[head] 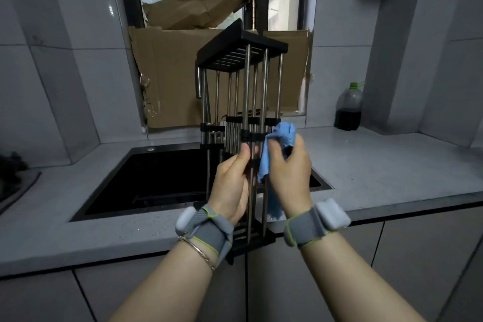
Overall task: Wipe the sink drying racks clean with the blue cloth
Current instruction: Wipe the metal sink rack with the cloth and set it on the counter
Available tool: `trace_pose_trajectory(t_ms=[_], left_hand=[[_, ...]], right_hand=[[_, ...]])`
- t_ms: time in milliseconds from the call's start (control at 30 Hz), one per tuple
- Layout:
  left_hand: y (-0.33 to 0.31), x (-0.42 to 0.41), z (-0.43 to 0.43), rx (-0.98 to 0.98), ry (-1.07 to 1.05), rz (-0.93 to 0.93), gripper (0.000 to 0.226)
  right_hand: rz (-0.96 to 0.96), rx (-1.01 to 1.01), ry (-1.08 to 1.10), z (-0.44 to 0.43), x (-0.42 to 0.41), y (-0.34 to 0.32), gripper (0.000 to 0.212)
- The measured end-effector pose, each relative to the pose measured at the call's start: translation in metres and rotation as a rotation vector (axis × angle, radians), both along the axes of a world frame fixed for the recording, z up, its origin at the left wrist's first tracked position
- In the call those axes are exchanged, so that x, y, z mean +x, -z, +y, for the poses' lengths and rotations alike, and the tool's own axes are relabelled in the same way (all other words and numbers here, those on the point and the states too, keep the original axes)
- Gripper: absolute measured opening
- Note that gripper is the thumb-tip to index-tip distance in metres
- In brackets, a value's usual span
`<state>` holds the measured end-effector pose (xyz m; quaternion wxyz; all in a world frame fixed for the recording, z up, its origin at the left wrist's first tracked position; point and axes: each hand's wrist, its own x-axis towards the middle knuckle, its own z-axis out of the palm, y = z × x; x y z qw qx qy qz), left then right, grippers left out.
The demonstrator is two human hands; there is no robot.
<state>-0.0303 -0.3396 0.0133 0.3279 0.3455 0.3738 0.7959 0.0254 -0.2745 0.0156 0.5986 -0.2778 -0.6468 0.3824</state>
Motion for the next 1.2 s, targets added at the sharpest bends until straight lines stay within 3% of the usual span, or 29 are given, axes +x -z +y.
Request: trace_pose_trajectory(t_ms=[100,233,467,600,700,800,933,1100,1200], left_hand=[[0.001,0.002,0.005,0.047,0.048,-0.050,0.041],[0.000,-0.009,0.003,-0.030,0.098,-0.113,0.045],[-0.007,-0.004,0.000,0.003,0.125,-0.146,0.039],[-0.015,-0.008,-0.001,0.053,0.199,-0.167,0.062],[-0.012,-0.007,0.000,-0.020,0.173,-0.118,0.046],[-0.002,-0.011,0.003,-0.106,0.087,-0.018,0.031],[0.000,-0.001,0.006,-0.108,-0.016,0.156,0.022],[-0.001,-0.002,-0.001,-0.065,-0.160,0.240,0.028],[0.003,-0.011,-0.003,-0.074,-0.277,0.411,0.030]], right_hand=[[-0.063,0.228,0.156,-0.016,-0.013,0.015,0.033],[-0.135,0.497,0.177,-0.036,-0.015,0.046,0.031],[-0.082,0.602,0.050,-0.024,-0.016,0.017,0.033],[-0.110,0.667,0.081,-0.022,-0.009,0.020,0.026],[-0.097,0.693,0.066,-0.018,-0.002,0.030,0.022],[-0.078,0.582,-0.077,-0.019,0.008,0.042,0.016],[0.075,0.193,-0.294,-0.016,0.016,0.029,0.010],[0.321,-0.077,-0.099,0.006,0.035,0.001,0.027],[0.312,-0.101,-0.237,0.019,0.031,-0.014,0.022]])
